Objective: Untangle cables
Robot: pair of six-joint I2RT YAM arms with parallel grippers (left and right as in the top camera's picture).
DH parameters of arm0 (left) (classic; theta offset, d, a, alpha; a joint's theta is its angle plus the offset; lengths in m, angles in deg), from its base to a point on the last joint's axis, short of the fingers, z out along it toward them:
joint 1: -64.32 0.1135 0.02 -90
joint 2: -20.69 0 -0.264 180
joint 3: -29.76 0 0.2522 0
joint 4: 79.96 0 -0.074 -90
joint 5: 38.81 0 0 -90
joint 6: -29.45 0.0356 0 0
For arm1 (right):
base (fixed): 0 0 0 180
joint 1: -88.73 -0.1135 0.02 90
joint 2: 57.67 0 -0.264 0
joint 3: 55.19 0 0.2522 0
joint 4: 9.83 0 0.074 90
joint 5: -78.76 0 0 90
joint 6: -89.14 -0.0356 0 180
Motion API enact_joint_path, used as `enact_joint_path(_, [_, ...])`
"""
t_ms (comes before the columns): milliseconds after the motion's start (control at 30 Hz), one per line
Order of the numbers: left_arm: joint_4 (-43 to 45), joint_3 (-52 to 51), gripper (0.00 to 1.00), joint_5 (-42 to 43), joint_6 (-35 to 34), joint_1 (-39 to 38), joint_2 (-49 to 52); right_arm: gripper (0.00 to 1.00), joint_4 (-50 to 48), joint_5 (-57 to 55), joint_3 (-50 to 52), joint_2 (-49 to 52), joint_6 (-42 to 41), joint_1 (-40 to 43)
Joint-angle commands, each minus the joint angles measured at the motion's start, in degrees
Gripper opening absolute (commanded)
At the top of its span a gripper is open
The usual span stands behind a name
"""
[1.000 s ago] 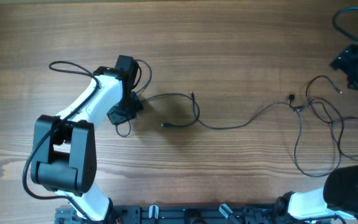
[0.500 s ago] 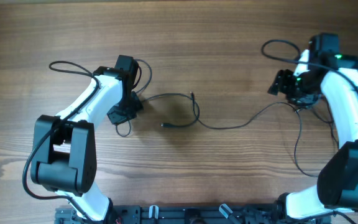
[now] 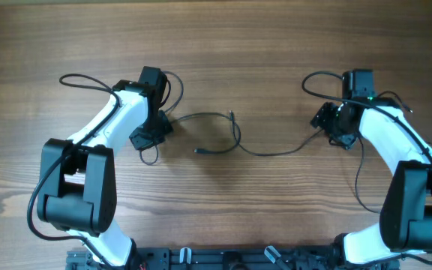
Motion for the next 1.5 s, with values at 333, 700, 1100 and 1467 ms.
enact_joint_path(333, [-0.02, -0.02, 0.04, 0.63, -1.01, 0.17, 0.31, 0.49, -7.82, -0.07, 2.82, 0.85, -4.81, -0.35])
enact_joint_path(700, [-0.07, -0.02, 0.05, 0.63, -0.98, 0.17, 0.31, 0.48, -8.68, -0.04, 2.82, 4.98, -7.76, -0.35])
enact_joint_path(1100, [-0.04, -0.02, 0.05, 0.63, -0.98, 0.17, 0.31, 0.04, -5.27, 6.69, -4.09, 2.8, 3.26, 0.5])
enact_joint_path(1467, [-0.04, -0.02, 0.05, 0.63, -1.01, 0.17, 0.31, 0.04, 14.97, 6.38, -41.62, 0.15, 12.11, 7.82])
